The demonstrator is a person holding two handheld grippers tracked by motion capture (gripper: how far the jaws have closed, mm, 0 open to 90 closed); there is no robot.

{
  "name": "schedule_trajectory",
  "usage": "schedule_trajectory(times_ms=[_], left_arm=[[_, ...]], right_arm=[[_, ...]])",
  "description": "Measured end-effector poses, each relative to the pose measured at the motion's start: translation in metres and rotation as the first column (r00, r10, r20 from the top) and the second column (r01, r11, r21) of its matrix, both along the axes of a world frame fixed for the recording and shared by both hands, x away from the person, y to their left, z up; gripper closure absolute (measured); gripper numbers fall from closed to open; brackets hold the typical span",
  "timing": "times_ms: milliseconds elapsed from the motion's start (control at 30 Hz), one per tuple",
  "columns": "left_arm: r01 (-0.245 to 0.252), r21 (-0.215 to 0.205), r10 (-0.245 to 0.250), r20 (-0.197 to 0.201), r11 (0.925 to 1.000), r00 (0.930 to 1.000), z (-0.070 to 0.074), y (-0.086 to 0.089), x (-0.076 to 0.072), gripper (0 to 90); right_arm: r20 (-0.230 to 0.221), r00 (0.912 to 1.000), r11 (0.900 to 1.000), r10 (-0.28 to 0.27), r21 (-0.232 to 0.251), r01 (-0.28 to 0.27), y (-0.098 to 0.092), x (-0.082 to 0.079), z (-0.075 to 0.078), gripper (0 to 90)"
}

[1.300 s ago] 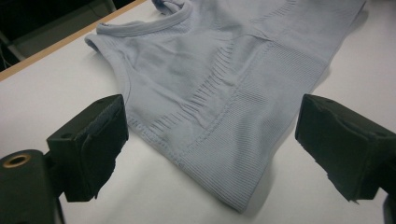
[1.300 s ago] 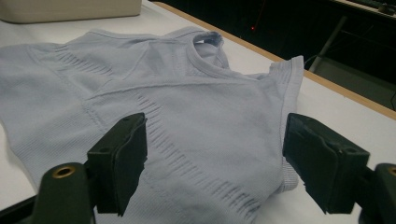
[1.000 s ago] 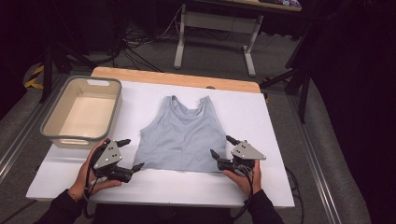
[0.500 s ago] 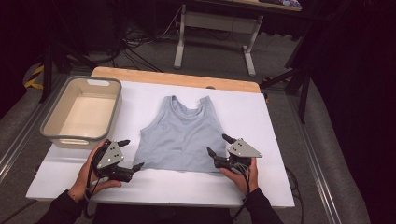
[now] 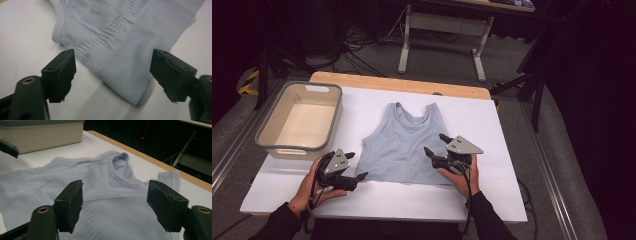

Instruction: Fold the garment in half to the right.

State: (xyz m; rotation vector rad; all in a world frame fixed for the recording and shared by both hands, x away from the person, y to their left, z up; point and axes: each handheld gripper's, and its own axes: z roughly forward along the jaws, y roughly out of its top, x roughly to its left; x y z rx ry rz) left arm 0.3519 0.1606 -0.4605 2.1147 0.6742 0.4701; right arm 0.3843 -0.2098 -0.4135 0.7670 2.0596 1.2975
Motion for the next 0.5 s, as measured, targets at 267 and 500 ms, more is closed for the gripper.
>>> schedule_trajectory(times_ms=[267,500], left_arm=[[0.012,0.026,-0.011,-0.056,0.9996,0.9984,-0.005,-0.003,0.007,22.5],[-0.056,0.051,0.063,-0.143,0.9971,0.9876,-0.007,-0.012,0.022,33.2]], right_arm=[[-0.006,0.9999,1.0,0.015,-0.014,-0.015,0.023,0.013,0.003,27.8],[-0.029,0.9996,1.0,0.004,-0.003,-0.005,0.021,0.014,0.001,25.2]])
